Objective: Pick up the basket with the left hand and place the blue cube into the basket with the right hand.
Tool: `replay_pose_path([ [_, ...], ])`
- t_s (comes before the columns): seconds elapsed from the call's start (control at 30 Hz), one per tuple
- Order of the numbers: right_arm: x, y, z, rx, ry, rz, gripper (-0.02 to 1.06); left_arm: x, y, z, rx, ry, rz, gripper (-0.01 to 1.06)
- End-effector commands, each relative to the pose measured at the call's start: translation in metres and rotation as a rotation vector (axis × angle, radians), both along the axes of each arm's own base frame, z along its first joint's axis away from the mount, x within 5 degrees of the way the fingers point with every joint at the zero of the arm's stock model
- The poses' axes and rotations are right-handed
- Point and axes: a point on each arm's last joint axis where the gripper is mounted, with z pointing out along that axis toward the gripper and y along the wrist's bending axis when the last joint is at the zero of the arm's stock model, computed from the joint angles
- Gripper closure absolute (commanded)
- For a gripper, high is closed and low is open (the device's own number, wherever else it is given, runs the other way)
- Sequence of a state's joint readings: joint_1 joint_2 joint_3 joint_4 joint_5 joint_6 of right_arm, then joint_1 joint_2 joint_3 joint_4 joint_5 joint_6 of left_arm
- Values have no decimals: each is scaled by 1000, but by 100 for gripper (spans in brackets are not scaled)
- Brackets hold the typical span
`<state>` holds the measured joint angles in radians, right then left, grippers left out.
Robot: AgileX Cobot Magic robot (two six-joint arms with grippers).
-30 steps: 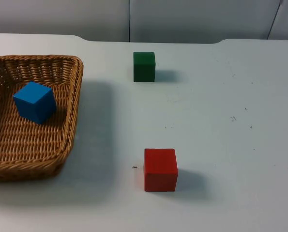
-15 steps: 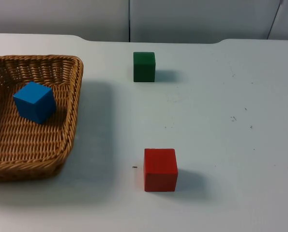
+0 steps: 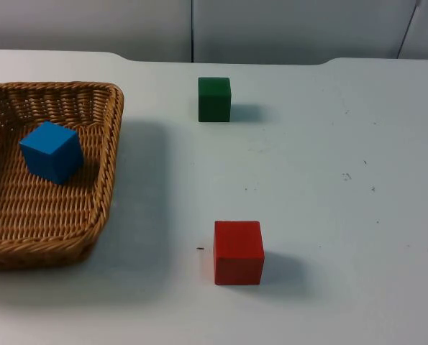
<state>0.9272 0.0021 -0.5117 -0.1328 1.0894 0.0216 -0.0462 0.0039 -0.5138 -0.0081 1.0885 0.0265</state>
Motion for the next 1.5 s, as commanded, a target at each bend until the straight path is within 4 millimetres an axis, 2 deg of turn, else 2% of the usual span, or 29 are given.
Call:
replay_pose_path([
  [0.0,0,1,0,5,-14,13,0,0,-1,0,-10,-12,-9,2],
  [0.7,0,1,0,16,-2,-19,0,0,-1,0,-10,-12,-9,2],
  [0.8,-1,1,0,16,-3,-83,0,0,-1,0,-10,-12,-13,2],
  [0.9,-3,0,0,16,-4,-254,0,0,-1,0,-10,-12,-13,2],
  [1.1,-5,0,0,16,-6,-433,0,0,-1,0,-10,-12,-13,2],
  [1.23,-7,1,0,15,-7,-628,0,0,-1,0,-10,-12,-13,2],
  [1.47,-10,2,0,15,-9,-830,0,0,-1,0,-10,-12,-13,2],
])
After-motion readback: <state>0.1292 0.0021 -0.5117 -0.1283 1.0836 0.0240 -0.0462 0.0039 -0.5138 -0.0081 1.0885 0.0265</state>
